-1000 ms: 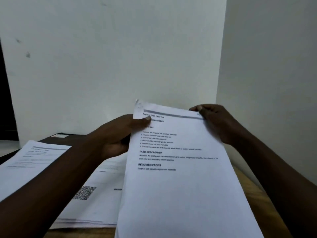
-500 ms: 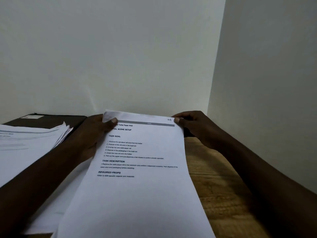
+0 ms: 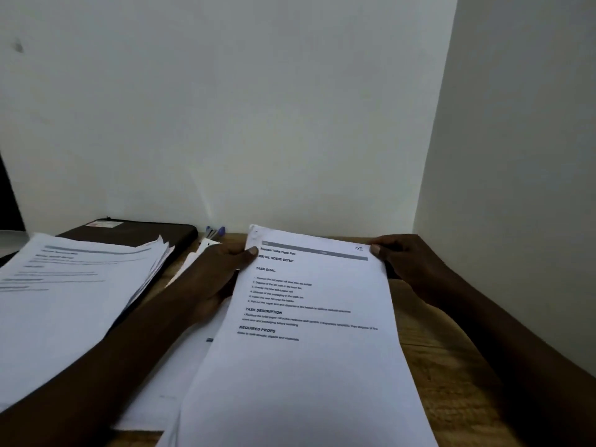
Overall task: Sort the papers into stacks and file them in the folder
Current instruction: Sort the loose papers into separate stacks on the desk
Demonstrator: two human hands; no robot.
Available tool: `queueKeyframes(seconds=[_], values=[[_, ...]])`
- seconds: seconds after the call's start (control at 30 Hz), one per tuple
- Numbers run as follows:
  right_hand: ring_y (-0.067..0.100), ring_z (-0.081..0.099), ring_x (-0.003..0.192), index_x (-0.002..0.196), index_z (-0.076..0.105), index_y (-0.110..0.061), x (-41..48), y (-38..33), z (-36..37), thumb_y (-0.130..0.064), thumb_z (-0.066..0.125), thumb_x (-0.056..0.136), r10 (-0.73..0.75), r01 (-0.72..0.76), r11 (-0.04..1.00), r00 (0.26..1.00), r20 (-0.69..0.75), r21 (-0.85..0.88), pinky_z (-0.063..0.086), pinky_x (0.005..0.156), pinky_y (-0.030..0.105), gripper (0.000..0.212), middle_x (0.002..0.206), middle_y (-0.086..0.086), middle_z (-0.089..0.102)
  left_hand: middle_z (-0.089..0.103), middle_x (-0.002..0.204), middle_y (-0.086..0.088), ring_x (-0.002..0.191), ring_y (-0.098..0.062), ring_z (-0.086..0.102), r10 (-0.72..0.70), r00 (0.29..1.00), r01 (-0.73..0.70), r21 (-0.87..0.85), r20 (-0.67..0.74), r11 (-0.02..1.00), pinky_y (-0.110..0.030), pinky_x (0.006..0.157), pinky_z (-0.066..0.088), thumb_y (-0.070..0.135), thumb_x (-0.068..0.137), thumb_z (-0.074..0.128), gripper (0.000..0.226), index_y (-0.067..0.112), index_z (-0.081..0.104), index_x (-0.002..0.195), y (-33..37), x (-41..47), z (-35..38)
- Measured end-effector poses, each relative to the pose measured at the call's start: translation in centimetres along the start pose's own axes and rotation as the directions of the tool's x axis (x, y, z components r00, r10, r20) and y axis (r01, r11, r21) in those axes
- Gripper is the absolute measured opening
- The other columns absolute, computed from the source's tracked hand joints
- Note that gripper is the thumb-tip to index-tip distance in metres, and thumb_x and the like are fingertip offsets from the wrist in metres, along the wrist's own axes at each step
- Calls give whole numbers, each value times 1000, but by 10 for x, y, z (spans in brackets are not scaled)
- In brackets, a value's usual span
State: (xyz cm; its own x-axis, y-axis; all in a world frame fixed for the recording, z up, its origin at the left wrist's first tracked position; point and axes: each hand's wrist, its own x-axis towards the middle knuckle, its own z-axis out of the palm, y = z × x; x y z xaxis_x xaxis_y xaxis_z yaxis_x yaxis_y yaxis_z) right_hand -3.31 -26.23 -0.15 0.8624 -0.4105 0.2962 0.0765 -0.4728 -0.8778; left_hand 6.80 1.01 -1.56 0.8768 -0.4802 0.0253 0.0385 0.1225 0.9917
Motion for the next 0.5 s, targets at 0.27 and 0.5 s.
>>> queueKeyframes(seconds=[0.27,0.5], values=[[16,65,73,84,73,-15,-7,10,2,-18,55,98,66,-53,991,992,107,-119,52,72,35,23,77,-5,71,75,99,-21,95,-40,71,-36,989,46,64,-143,997,-57,91,54,13,98,57,23,-4,68,110,-3,-5,2],[12,62,96,108,70,-16,14,-33,27,-27,64,92,-316,231,853,942,-110,-468,46,85,28,20,100,-3,69,77,94,-14,93,-36,72,40,979,-4,179,-198,984,-56,92,54,22,89,67,18,8,77,91,-2,2,-2]])
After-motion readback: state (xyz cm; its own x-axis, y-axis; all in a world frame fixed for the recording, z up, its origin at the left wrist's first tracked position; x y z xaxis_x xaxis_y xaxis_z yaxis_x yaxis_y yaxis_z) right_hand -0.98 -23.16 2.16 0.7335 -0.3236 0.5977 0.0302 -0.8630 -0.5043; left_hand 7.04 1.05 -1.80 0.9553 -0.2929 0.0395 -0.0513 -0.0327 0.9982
